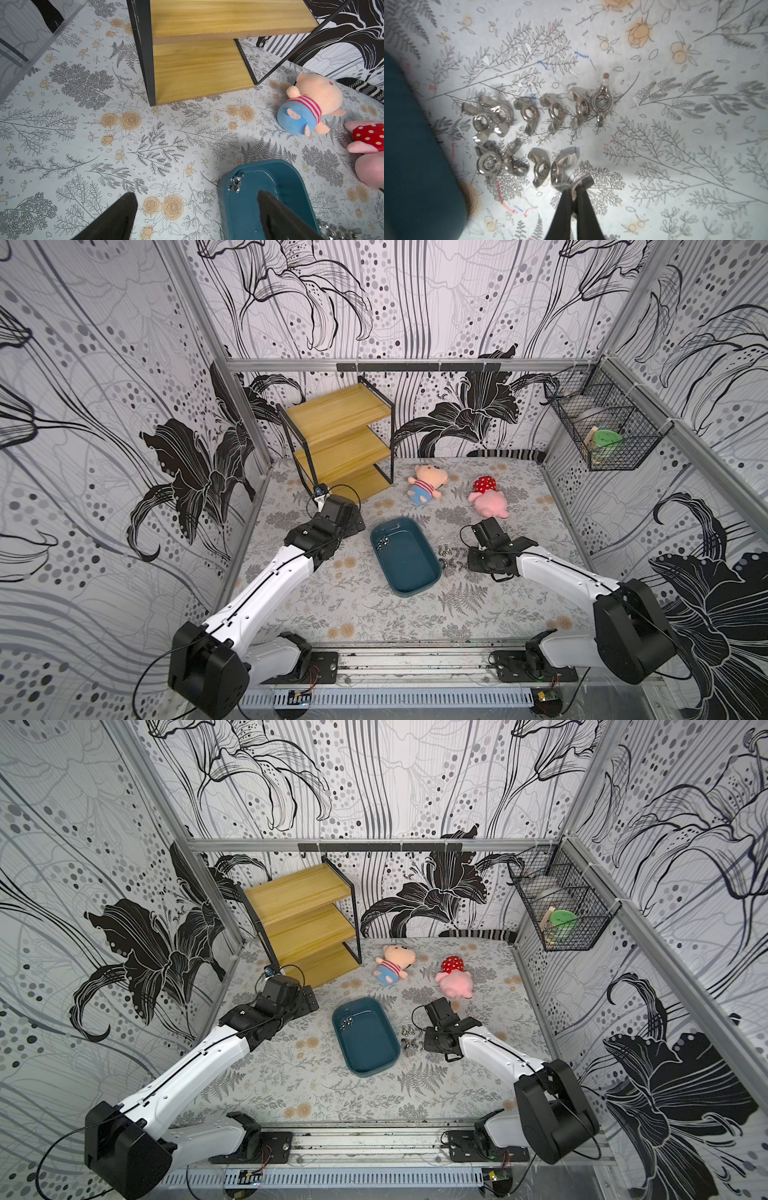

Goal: Take out the wing nut from the storage box
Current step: Place the wing nut at the center of the board.

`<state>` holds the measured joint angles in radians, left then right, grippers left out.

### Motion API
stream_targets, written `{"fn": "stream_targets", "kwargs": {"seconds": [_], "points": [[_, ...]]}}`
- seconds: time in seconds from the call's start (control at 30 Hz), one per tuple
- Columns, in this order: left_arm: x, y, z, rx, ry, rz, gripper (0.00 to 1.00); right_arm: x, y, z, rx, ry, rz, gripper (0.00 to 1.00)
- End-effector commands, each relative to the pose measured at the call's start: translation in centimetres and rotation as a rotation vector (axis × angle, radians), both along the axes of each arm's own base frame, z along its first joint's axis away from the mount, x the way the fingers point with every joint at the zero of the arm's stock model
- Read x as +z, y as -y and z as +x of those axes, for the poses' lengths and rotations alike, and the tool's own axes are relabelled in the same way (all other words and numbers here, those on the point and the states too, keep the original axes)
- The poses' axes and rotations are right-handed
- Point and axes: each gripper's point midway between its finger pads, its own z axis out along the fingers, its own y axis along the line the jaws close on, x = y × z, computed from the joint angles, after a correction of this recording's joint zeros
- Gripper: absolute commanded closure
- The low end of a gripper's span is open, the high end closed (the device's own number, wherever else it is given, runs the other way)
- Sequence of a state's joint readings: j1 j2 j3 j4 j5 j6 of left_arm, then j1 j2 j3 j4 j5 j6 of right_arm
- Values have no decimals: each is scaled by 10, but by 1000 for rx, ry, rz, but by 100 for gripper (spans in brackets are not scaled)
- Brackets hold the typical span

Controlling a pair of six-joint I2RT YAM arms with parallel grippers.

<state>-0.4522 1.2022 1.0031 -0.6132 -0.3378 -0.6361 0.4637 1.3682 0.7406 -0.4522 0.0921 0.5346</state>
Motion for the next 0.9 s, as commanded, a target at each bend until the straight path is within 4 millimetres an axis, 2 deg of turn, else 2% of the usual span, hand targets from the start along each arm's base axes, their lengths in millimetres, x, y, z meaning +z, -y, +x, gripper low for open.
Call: {"fn": "stream_targets", "kwargs": {"seconds": [0.0, 0.6, 0.87], "points": [[14, 6, 7, -4, 47, -23, 5, -12, 3, -3, -16, -27, 5, 99], [13, 2, 4, 7, 48, -18, 5, -32, 5, 5, -23, -49, -13, 99], [13, 2, 4, 6, 47, -16, 5, -36, 7, 6, -30, -60, -25, 92]]}}
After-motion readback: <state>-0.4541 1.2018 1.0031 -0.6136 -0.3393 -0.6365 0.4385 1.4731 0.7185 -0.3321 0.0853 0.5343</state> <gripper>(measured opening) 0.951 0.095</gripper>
